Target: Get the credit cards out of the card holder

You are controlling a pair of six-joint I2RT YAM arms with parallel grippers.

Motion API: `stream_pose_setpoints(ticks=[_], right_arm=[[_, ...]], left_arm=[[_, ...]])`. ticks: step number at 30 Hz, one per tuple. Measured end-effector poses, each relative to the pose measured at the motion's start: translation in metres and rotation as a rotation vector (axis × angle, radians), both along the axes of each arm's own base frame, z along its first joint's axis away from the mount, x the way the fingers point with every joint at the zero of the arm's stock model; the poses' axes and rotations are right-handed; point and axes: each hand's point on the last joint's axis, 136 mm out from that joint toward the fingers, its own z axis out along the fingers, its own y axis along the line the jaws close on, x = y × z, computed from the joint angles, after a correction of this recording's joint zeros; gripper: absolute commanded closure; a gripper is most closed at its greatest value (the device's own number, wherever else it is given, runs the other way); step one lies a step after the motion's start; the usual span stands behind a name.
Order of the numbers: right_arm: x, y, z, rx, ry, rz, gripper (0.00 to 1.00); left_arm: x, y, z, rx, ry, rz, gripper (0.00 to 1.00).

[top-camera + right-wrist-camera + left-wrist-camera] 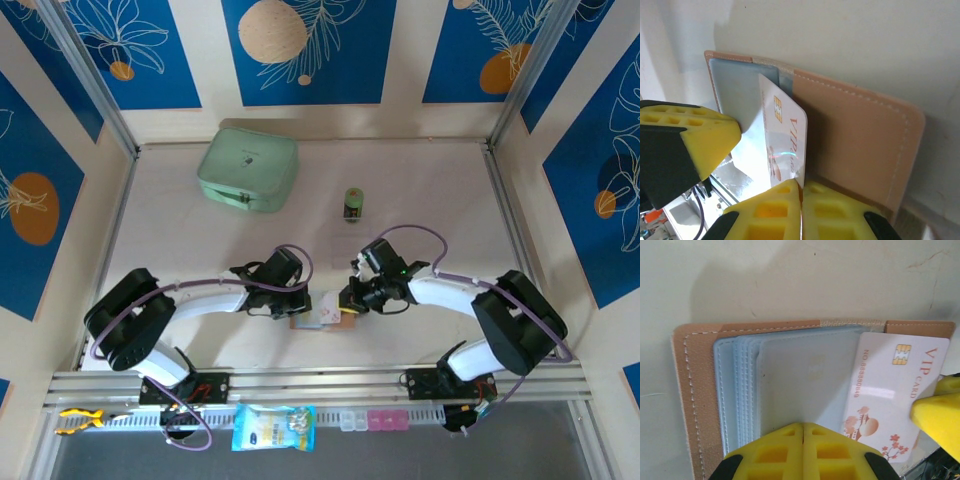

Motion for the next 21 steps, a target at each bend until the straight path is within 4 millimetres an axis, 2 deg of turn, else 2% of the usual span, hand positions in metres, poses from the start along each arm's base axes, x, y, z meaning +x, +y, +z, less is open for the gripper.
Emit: stream_pose_setpoints(ticks=[8, 16, 21], right_arm=[[-0.002, -0.008, 0.007, -0.055, -0.006, 0.009, 0.93], [-0.005, 0.006, 0.012, -0.087, -0.031, 0.058, 0.93], [-0.006, 0.012, 0.011, -0.132, -0.033, 0.076, 0.84]], left_arm=[[0.000, -0.001, 0.000, -0.010, 0.001, 0.004, 1.00], [0.000, -0.002, 0.000, -0.021, 0.002, 0.010, 1.00], [0.000, -0.003, 0.000, -0.027, 0.002, 0.009, 1.00]])
